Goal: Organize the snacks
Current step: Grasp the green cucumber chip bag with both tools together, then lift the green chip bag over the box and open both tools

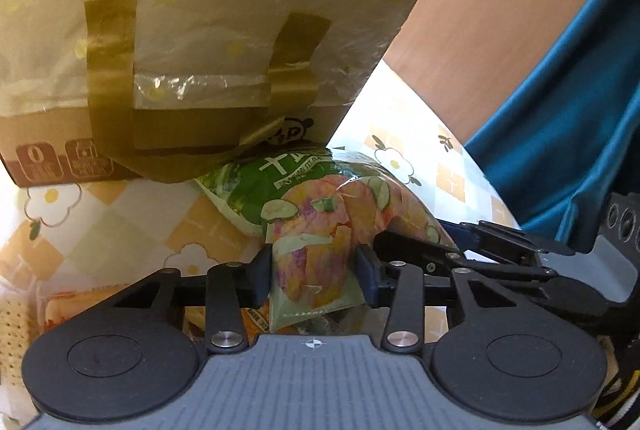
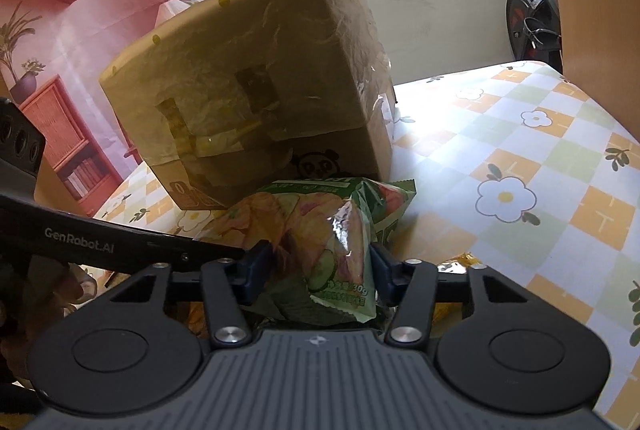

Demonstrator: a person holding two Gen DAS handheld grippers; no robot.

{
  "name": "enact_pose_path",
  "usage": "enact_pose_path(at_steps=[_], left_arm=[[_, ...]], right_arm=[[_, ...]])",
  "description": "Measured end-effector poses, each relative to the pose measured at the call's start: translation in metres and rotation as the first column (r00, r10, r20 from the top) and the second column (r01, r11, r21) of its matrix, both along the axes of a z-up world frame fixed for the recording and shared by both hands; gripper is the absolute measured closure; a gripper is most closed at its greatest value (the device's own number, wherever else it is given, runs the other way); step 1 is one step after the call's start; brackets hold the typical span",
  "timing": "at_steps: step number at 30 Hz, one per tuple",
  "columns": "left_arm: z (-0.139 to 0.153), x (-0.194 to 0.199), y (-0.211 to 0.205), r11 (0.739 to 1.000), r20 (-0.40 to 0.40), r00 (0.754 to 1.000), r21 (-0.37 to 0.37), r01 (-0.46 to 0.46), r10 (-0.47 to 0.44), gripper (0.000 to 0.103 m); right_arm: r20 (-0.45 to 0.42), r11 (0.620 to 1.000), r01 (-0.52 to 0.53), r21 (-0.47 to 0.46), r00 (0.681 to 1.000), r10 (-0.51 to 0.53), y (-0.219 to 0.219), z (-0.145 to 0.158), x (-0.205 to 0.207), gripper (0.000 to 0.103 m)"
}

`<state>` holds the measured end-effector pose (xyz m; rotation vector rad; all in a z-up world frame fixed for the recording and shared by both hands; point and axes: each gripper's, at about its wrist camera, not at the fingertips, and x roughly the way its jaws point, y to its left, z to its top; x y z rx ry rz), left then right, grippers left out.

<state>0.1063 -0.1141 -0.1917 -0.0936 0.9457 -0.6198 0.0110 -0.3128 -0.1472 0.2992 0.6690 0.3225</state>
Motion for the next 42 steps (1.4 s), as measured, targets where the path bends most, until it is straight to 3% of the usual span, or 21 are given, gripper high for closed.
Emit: enact_pose_path(at_steps=[4,15,23,33,42], left_arm=[[0.010,-0.004,-0.001,1.000,0.028,1.000,0.004,0.008,-0.008,0.059],[0.041,-0.036,0.002,0.999,0.127,0.991,-0.010,0.041,-0.040,0.059],[0.067,-0.065,0.011,0.998,0.236,0.971,-0.052,0.043,-0.030,0.059],[0.109,-0.086,0.032,0.992,0.394,0.919,-0.121,0.034,0.017,0.059],[0.141,-0.082,0.049,0.987,0.480,0.875,-0.160,0.023,0.058,0.059]], right_arm=[[0.001,1.000,0.007,0.017,1.000,-0.007,0.000,0.004,-0.003,0.060],[0.048,0.999,0.036,-0.001,0.998,-0.035,0.003,0.030,-0.027,0.060],[0.119,0.998,0.048,-0.033,0.992,-0.044,0.009,0.058,-0.048,0.060],[0.244,0.998,0.040,-0.054,0.969,-0.026,0.024,0.105,-0.062,0.060],[0.350,0.997,0.011,-0.079,0.937,0.018,0.044,0.142,-0.055,0.060]])
